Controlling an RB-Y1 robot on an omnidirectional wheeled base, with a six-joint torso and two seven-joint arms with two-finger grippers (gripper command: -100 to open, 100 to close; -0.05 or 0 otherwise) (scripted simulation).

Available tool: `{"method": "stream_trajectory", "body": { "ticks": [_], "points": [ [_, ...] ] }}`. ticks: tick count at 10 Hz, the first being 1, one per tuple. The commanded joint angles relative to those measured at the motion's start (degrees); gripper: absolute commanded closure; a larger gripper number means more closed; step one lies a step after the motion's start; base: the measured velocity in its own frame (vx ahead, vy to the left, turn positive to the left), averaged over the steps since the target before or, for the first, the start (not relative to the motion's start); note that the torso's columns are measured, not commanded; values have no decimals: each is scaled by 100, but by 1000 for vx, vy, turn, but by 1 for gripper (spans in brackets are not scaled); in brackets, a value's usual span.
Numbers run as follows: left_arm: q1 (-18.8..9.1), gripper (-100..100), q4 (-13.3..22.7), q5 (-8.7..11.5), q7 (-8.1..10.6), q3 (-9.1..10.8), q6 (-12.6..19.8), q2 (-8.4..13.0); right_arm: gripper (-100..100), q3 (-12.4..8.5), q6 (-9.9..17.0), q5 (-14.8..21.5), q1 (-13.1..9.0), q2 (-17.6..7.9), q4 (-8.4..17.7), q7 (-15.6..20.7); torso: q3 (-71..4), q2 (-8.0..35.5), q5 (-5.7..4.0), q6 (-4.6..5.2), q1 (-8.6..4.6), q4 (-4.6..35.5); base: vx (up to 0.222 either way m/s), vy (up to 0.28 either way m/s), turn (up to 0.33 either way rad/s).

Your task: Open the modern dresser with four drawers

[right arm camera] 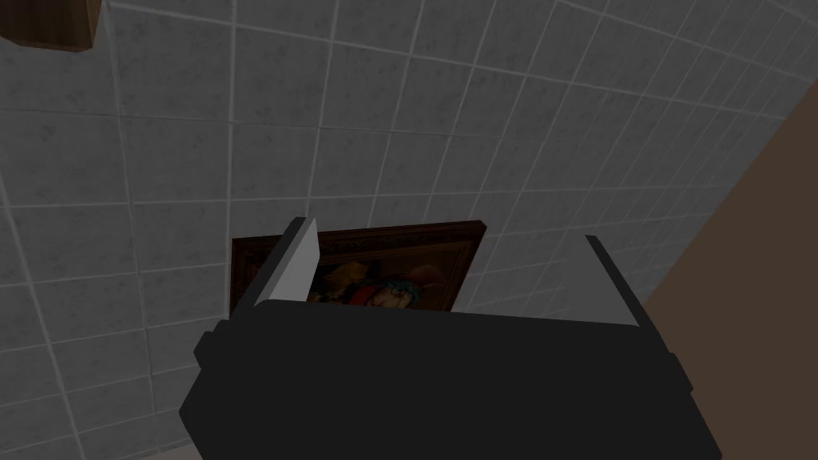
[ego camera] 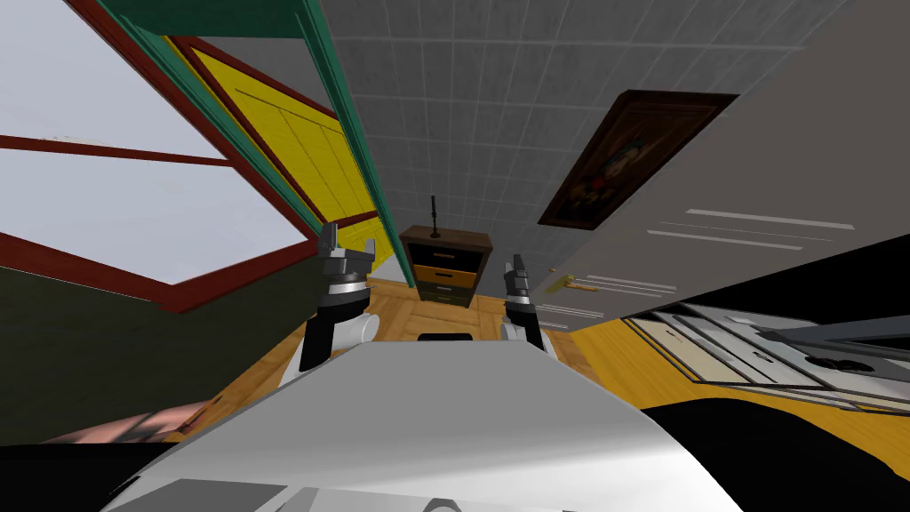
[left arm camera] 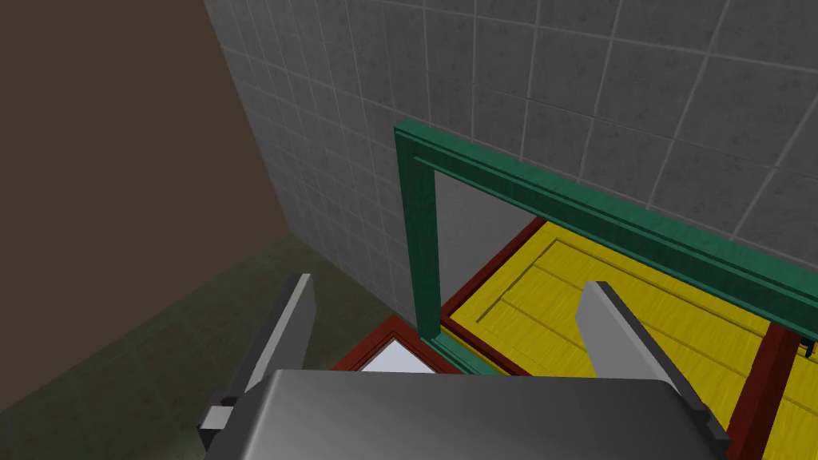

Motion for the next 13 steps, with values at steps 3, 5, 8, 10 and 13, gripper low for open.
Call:
{"method": "stream_trajectory", "body": {
  "ticks": [3,5,8,10,13],
  "points": [
    [0,0,-1,0,0,0,0,0,0,0,0,0,0,0,-1,0,-2014,1003,0,0,0,1006,0,0,0],
    [0,0,-1,0,0,0,0,0,0,0,0,0,0,0,-1,0,-3692,1845,0,0,0,1846,0,0,0],
    [0,0,-2,0,0,0,-1,0,0,0,-1,0,0,0,-2,0,-6227,3116,0,0,0,3114,0,0,0],
    [0,0,-2,0,0,0,-1,0,-100,33,186,121,-10,-192,196,41,-7919,3962,0,0,0,3960,10,3,107],
    [1,0,1,0,0,0,0,0,-100,83,464,302,-28,-359,487,101,-8455,4218,0,3,-2,4220,29,2,144]
  ]
}}
